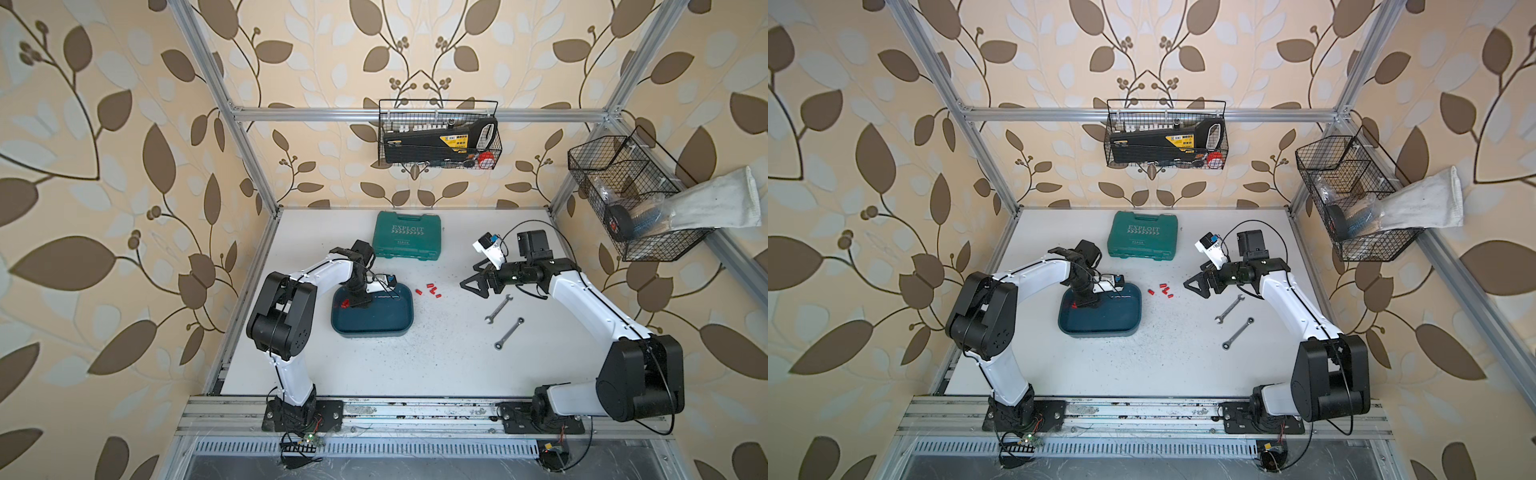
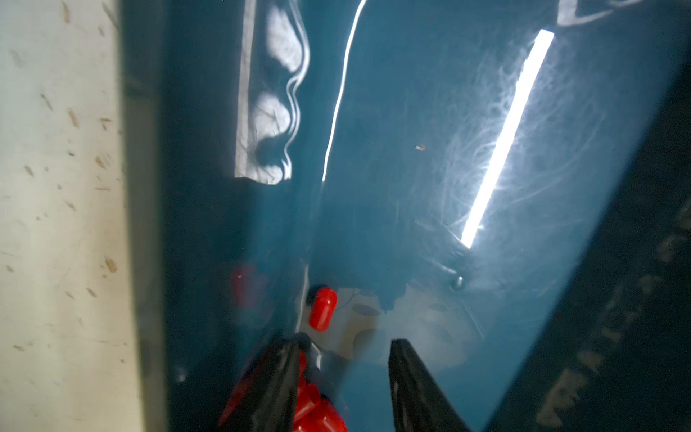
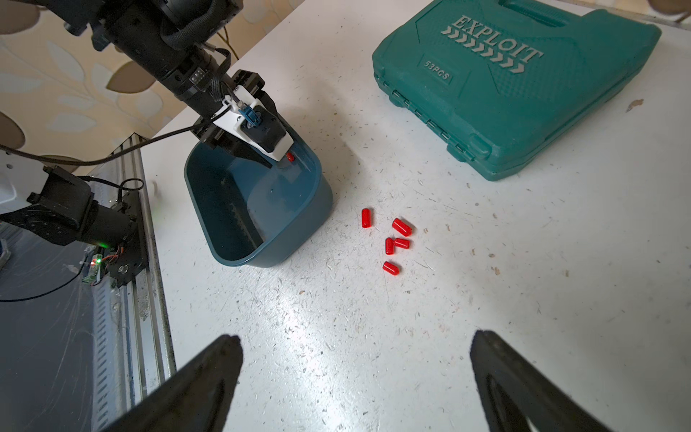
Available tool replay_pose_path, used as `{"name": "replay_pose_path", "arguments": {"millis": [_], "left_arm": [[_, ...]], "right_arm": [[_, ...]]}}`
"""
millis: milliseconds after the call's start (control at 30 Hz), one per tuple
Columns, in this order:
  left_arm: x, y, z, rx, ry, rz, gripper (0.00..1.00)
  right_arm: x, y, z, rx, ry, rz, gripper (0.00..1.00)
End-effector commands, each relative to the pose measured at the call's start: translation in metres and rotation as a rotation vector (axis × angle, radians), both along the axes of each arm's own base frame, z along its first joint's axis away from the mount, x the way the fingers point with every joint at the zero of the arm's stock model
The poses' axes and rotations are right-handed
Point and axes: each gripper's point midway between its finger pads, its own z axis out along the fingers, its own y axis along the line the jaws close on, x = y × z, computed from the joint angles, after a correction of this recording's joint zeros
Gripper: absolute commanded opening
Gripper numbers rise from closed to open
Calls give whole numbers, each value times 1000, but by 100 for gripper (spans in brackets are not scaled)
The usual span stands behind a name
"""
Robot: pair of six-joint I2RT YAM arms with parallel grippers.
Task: Take the screw protection sleeves out of the storage box
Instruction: Pick up the screw protection sleeve from the storage box.
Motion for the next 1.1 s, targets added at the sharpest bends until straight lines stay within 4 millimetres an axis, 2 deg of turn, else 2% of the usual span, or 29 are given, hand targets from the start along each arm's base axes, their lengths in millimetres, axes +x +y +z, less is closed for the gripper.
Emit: {"name": "replay_pose_path", "arguments": {"millis": [0, 333, 600, 767, 933, 1067], "left_arm": [[0, -4, -7, -1, 4, -21, 41], [3, -7, -16, -19, 5, 8, 34], [-7, -7, -21, -31, 27, 34, 21], [-8, -6, -16, -43, 12, 53, 11], [-13, -6, -2, -62, 4, 71, 1], [-18, -8, 16, -96, -3, 86, 0]], "right_arm": [[-3, -1, 1, 20, 0, 1, 99], [-3, -1, 1, 26, 3, 1, 99], [-2, -2, 2, 15, -6, 1, 99], [-2, -5, 4, 14, -15, -5, 99], [-2, -5, 4, 14, -14, -7, 99], [-1, -6, 3, 12, -15, -9, 99]]}}
